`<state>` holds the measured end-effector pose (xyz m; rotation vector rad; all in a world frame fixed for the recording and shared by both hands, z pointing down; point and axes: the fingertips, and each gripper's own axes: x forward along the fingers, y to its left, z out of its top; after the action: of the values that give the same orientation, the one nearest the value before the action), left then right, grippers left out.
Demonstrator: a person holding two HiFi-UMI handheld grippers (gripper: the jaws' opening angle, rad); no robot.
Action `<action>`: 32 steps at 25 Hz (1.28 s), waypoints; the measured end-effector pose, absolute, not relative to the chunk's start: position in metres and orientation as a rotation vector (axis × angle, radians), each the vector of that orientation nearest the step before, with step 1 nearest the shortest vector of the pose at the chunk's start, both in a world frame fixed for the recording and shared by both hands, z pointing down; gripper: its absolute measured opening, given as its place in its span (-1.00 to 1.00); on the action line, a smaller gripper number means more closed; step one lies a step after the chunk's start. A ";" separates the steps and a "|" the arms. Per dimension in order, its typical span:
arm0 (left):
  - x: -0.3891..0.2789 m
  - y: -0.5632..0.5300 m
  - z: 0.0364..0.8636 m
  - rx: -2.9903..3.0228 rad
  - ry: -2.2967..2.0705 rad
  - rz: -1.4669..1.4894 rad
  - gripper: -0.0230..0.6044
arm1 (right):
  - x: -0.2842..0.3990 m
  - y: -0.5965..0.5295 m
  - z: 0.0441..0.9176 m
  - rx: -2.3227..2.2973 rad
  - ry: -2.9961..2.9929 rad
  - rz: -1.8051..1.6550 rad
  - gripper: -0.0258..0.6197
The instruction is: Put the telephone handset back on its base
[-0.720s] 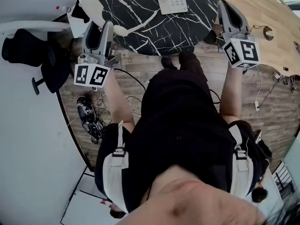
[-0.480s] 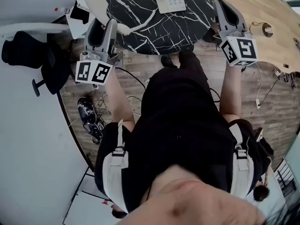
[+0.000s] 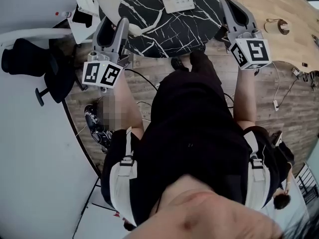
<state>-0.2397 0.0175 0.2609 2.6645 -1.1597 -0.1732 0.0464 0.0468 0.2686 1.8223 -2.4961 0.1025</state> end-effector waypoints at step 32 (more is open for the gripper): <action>-0.131 -0.051 0.327 2.482 -1.269 0.038 -0.22 | 0.079 -0.049 0.315 1.501 -2.660 0.278 -0.83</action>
<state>-0.1307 -0.0515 0.3268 2.4825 -1.2694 0.0377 0.0794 -0.0492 0.3154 1.5010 -2.6600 0.2776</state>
